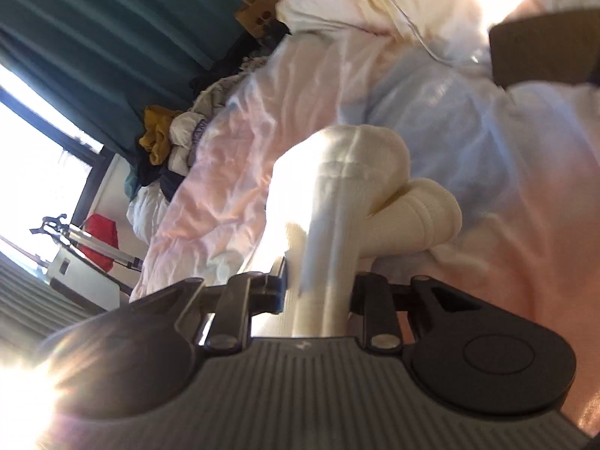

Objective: Fold clothes

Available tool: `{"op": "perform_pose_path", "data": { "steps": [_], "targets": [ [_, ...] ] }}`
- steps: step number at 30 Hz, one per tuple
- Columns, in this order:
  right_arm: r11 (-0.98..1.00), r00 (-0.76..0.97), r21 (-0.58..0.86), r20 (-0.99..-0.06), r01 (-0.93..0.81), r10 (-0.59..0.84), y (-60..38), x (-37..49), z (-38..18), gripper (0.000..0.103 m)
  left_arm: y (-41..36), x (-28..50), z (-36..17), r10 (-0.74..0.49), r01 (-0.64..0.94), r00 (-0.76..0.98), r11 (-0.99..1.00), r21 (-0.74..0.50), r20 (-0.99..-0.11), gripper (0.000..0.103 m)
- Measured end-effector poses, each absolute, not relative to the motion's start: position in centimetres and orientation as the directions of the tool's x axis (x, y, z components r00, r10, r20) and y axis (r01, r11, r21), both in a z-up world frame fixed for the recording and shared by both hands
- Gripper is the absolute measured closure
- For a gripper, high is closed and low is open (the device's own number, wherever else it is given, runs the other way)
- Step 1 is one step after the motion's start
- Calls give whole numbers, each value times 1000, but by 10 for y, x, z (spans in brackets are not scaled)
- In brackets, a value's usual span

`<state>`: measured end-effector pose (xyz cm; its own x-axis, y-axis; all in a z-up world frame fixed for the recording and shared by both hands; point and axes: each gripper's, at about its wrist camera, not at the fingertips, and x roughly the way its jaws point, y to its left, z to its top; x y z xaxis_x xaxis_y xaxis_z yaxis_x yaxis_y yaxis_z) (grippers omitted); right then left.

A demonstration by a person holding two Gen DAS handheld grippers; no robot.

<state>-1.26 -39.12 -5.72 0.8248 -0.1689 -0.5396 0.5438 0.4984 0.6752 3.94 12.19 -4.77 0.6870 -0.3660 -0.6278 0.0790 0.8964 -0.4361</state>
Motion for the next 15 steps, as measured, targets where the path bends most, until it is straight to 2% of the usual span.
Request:
{"op": "perform_pose_path", "data": {
  "steps": [3, 7, 13, 15],
  "targets": [
    [642, 875, 618, -445, 453, -189, -361, -12, -15, 83, 133, 29, -31, -372, 89, 722, 886, -455, -584, 49],
    [812, 930, 496, -337, 308, -146, -293, -15, 28, 83, 153, 18, -11, -388, 93, 761, 858, -505, -520, 48],
    [968, 981, 237, -193, 78, -32, -190, -19, 91, 84, 199, 8, 10, -366, 55, 833, 800, -597, -414, 47],
    [989, 983, 145, -181, 10, 17, -156, -20, 94, 86, 215, 5, 14, -354, 36, 851, 776, -629, -387, 46]
  ]
}}
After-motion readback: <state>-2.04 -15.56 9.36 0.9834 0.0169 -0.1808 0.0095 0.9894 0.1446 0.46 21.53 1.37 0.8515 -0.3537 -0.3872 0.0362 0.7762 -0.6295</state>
